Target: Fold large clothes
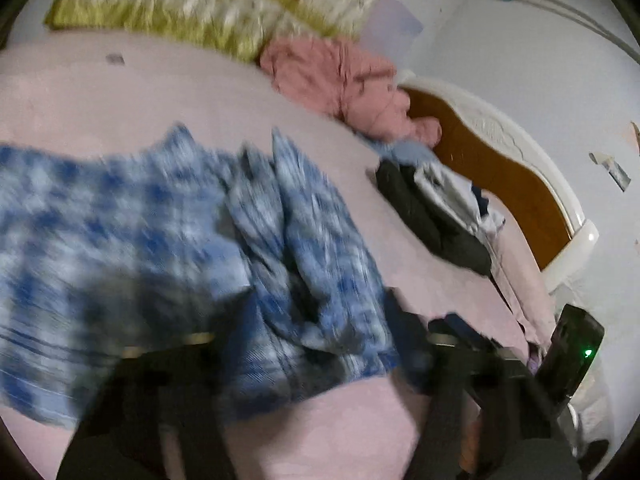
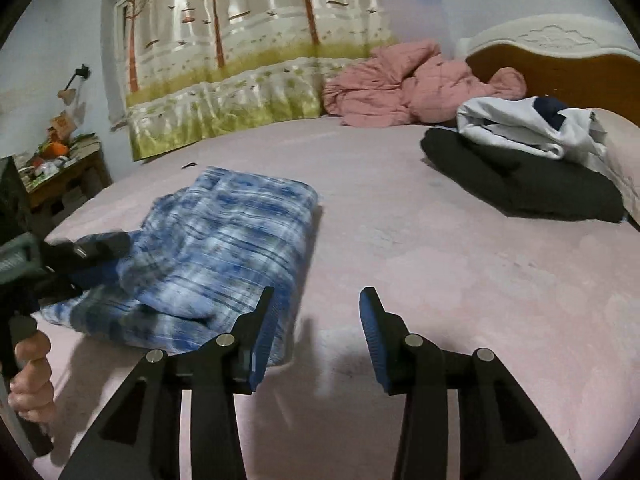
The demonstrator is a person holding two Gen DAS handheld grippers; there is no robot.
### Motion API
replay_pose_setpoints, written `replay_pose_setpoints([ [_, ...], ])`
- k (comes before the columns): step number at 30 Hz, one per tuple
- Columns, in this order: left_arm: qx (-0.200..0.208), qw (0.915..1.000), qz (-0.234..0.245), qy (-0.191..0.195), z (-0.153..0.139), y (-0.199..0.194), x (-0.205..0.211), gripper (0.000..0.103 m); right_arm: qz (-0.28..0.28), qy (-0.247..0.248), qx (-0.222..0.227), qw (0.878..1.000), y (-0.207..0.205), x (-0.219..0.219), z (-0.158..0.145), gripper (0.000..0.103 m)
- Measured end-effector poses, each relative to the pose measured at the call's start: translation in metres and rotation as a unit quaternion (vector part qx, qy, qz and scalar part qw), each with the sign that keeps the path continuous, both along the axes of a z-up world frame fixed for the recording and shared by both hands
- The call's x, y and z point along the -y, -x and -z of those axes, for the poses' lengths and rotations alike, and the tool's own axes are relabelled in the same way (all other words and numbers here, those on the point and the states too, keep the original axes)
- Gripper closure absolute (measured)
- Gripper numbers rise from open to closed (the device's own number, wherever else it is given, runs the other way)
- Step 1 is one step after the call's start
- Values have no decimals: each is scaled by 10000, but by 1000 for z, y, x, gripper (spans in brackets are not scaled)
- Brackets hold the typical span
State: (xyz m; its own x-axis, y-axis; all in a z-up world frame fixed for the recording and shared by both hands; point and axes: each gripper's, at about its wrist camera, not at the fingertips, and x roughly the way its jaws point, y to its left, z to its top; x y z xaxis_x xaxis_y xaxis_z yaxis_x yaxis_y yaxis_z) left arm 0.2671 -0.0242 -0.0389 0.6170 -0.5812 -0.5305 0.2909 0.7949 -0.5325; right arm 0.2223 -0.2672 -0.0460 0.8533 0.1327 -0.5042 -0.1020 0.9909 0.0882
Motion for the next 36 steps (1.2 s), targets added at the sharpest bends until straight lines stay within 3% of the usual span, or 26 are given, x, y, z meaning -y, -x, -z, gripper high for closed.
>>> replay_pose_setpoints([
  [1,-11,9999,5,-122,6,3,4,87,2,-30,10,10000,0,1,0,59],
  [2,81,9996,-46,-256,7,8,7,91,17,-50,7,10000,0,3,2,59],
  [8,493,9986,-150,-67,-3,48,10,96,99,-172,-10,9998,-3,13,4,59],
  [11,572,9982,-141,-150,-7,62,18,96,89,-96,-9,9999,-4,12,5,59],
  [14,716,9924,-490,-875,-2,63,29,96,70,-42,25,10000,-3,11,4,59],
  [15,617,9920,-565,-941,3,56,30,96,49,-42,23,10000,-4,11,4,59],
  [19,-163,9966,-652,-466,30,32,14,95,-21,-64,14,10000,-4,11,4,59],
  [23,-187,9977,-637,-159,36,34,5,93,-301,-120,90,9994,-2,9,2,59],
  [27,-86,9978,-643,-135,37,38,2,91,-1041,136,-1,9945,-3,-15,-1,59],
  [29,-41,9977,-660,-149,39,41,1,91,-1158,351,-76,9926,-3,-28,0,59],
  [32,-45,9972,-705,-252,39,42,1,91,-946,622,-546,9921,-18,-37,10,59],
  [34,-72,9963,-774,-371,39,40,5,88,-749,473,-848,9925,-28,-30,18,53],
  [36,-63,9931,-970,-663,38,39,11,80,-515,314,-868,9944,-27,-19,19,51],
])
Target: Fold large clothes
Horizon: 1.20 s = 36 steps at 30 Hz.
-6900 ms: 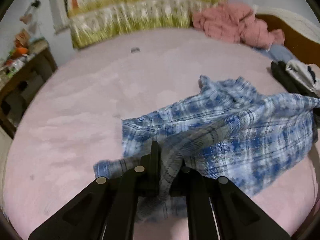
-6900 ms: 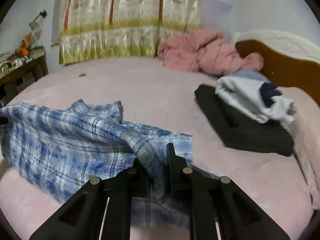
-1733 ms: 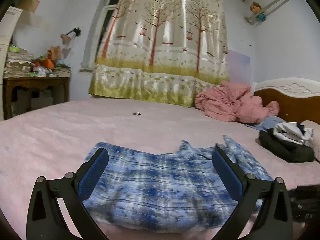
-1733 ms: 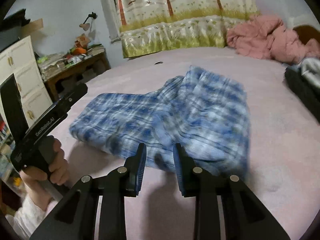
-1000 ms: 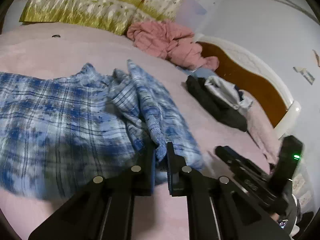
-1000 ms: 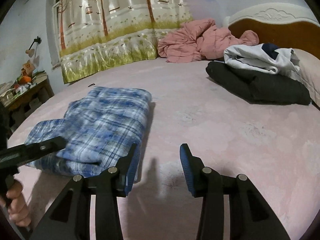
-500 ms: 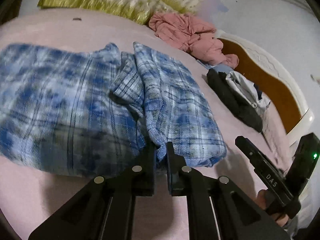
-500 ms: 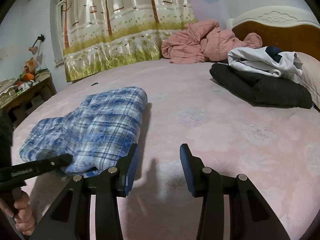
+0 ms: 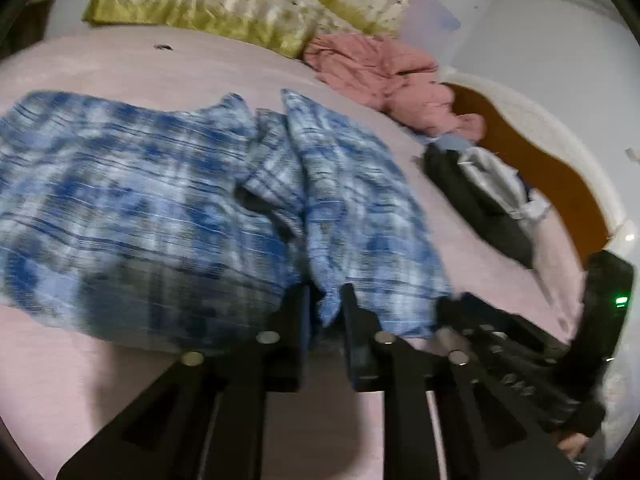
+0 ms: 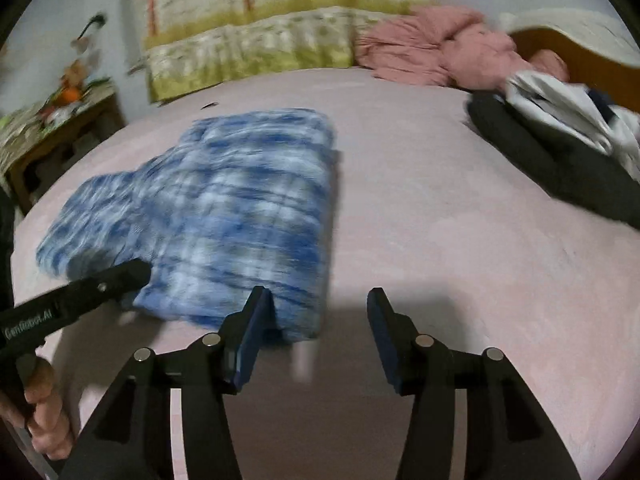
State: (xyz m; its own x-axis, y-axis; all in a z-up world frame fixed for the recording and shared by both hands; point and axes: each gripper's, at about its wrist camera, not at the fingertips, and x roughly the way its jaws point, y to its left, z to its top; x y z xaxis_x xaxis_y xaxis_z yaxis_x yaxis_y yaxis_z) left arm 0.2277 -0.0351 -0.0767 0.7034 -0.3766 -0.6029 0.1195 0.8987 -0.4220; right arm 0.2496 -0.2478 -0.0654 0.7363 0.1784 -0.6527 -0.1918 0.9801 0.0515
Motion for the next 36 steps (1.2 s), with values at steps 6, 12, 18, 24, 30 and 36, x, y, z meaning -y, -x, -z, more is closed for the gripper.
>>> replay_pose_setpoints([
  [6,69,9998,-26,-172,-3,-1,7,80,70,-144,22,9999,9,9,3,51],
  [12,262,9996,-10,-48,-6,6,0,76,-122,-210,353,9991,20,9,-6,53],
  [18,853,9945,-607,-43,-35,40,-36,36,-169,242,500,9983,25,-8,-6,53],
  [24,192,9867,-1606,176,-31,65,-123,12,-387,342,913,9945,41,-17,-13,53],
  [30,-430,9792,-1821,789,5,75,-165,13,-347,431,1143,9919,51,-20,-17,53],
  [36,-174,9649,-2572,504,8,57,-184,21,-264,405,1117,9926,49,-16,-17,53],
])
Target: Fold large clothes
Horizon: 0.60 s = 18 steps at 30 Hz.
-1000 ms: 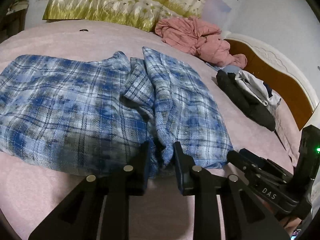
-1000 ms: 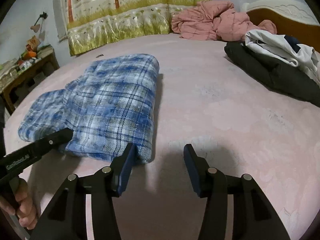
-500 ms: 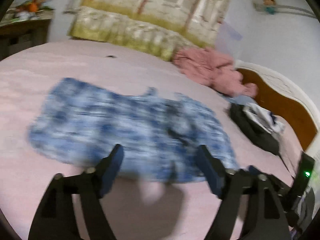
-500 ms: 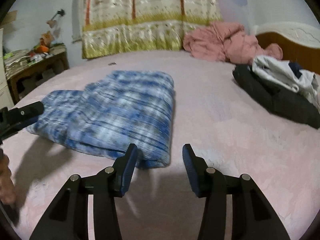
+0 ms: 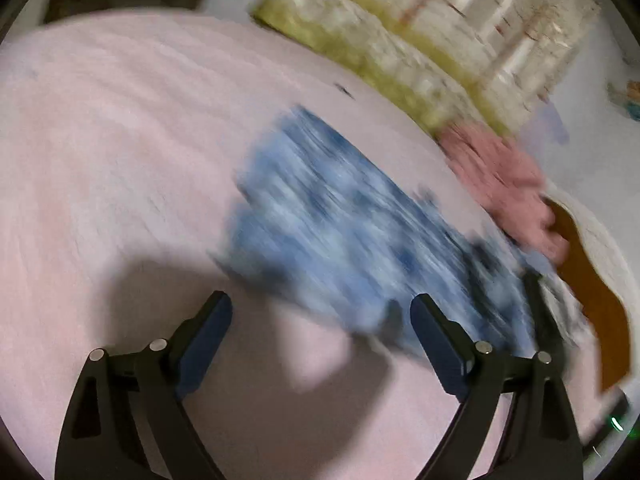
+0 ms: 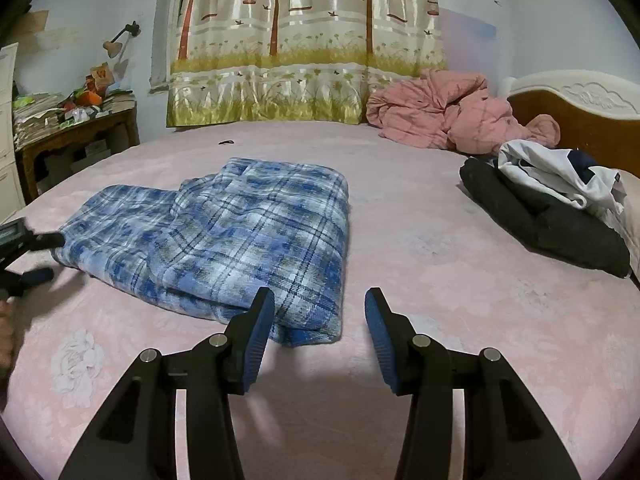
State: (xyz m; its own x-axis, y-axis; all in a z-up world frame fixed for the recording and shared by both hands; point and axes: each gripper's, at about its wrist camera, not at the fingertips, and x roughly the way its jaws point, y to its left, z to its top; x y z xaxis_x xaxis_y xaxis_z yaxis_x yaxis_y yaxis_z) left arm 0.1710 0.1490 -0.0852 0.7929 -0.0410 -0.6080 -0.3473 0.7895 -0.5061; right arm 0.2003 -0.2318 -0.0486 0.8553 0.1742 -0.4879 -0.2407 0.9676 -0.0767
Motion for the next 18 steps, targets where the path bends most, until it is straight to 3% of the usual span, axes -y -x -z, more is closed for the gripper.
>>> replay_pose_setpoints([
  [2,-159,9997,-45,167,2,-15,-10,29,29,0,-7,10000,0,1,0,53],
  [6,-203,9994,14,270,11,-24,-19,87,17,-41,-67,10000,-2,2,1,53],
  [8,62,9995,55,317,3,-19,-20,91,156,-40,-304,9994,-11,4,6,53],
  [9,200,9997,24,107,-6,-16,-16,91,155,-61,-420,9990,-15,3,8,53],
  [11,470,9960,50,-758,-35,-10,9,92,106,-148,-601,9980,-21,5,12,53],
  [14,1079,9790,340,-1695,-74,-1,50,93,116,-285,-633,9975,-22,10,12,53],
  [18,1883,9527,1202,-2060,-118,-2,117,93,139,-504,-686,9963,-23,17,13,53],
])
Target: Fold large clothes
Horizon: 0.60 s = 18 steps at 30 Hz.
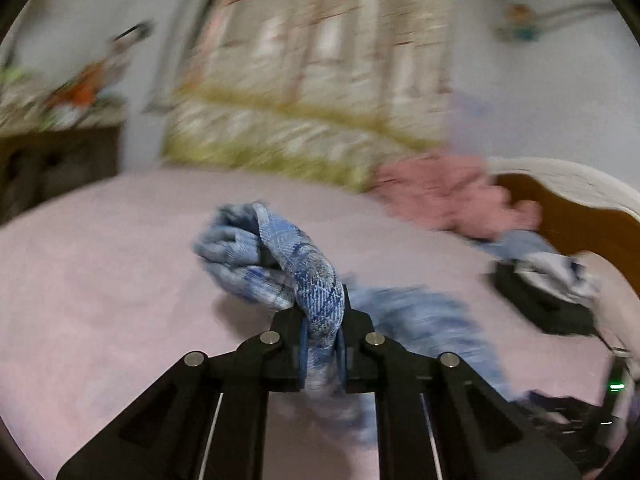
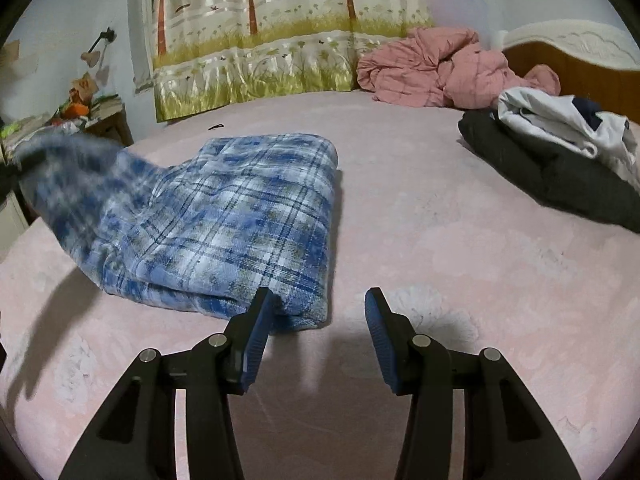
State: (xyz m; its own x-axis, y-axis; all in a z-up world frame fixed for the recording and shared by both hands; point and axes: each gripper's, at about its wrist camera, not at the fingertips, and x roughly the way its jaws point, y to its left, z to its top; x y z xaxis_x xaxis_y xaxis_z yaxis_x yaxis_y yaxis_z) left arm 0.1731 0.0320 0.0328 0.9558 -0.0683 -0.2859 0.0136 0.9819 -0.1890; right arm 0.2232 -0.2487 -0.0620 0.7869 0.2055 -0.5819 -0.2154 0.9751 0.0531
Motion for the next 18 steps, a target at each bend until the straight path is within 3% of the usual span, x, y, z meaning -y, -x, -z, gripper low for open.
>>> replay_pose_setpoints([
  [4,199,9946,1007,-171,-19,-14,76,94,71,-194,85,9998,4,6,-3,53],
  [7,-66,9866,1624,-114,-9,-40,123,94,675,-260,479,9962,18,20,-10,53],
  [9,-498,9790,1967,-176,13,-58,148,94,868,-501,653,9928,27,33,-13,53],
  [13,-1427,9703,1954,-11,75,-79,163,94,1026,-933,364,9897,20,52,-6,53],
  [16,-1462,9654,2119,408,77,-76,154,91,1057,-1190,232,9870,17,62,-3,53],
  [17,-1350,9649,2185,547,72,-73,149,82,1087,-1239,307,9858,21,64,-4,53],
  [18,-1280,9644,2236,595,70,-68,143,64,1090,-1256,404,9852,24,63,-6,53],
])
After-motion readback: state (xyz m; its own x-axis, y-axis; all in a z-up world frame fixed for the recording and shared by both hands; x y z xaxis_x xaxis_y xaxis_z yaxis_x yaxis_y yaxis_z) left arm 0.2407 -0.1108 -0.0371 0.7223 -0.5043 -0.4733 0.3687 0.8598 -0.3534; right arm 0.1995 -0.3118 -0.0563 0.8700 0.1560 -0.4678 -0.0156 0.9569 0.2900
